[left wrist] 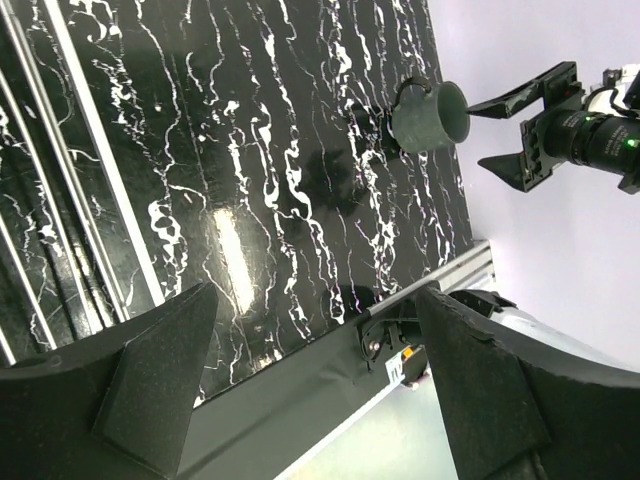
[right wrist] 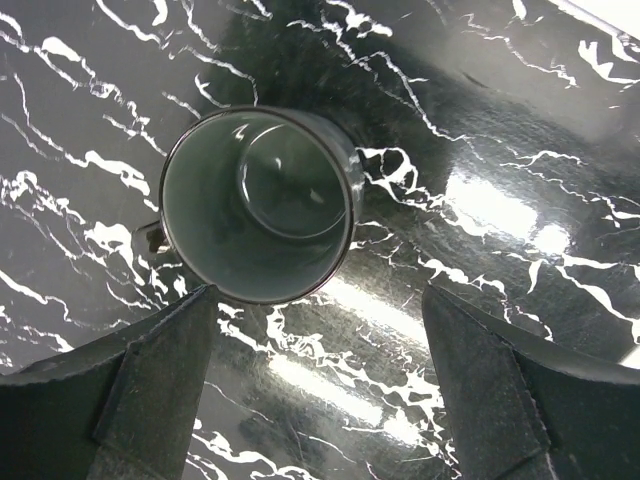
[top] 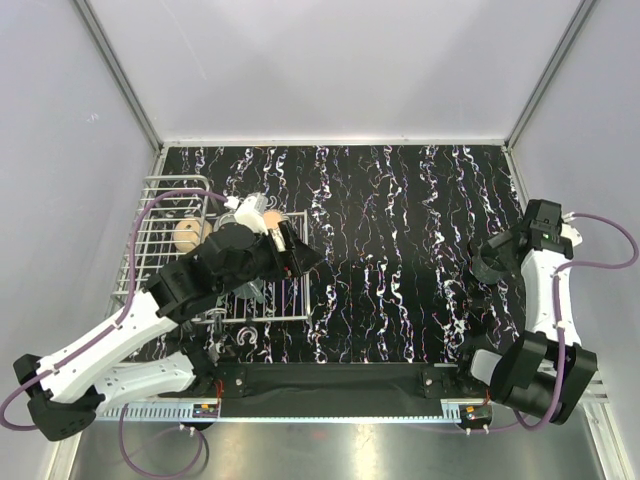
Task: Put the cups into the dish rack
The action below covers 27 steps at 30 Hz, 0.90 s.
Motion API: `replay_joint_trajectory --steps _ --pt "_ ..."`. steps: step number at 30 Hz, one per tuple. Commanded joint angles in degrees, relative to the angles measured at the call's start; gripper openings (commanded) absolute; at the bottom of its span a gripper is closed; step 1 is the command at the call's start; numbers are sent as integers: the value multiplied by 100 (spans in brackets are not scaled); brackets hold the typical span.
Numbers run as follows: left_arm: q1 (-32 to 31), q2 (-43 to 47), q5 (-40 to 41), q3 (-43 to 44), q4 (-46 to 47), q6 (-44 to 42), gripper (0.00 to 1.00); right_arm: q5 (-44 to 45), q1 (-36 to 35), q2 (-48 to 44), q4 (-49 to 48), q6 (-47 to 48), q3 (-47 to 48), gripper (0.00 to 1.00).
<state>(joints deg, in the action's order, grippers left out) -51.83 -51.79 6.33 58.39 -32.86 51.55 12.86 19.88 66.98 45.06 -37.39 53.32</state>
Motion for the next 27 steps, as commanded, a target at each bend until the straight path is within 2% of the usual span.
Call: replay_joint_trajectory --steps 1,14,18,19,21,24,27 --pt "-20 187 -220 6 456 -39 87 269 95 -19 -102 -155 21 89" --pt "-20 204 -308 6 535 -242 87 304 209 657 -682 -357 -173 87" --pt "-20 248 -255 -38 509 -251 87 295 218 886 -858 -331 -199 82" --pt "-20 266 -237 -56 491 -251 87 287 209 922 -884 -305 -199 77" --pt "-20 275 -202 -56 491 -242 87 138 218 983 -964 -225 -225 72" --pt "-20 231 -193 -47 509 -251 88 -20 209 975 -1052 -120 -296 53" --pt "-20 161 -211 -21 491 -242 87 -510 209 878 -1227 21 -419 39"
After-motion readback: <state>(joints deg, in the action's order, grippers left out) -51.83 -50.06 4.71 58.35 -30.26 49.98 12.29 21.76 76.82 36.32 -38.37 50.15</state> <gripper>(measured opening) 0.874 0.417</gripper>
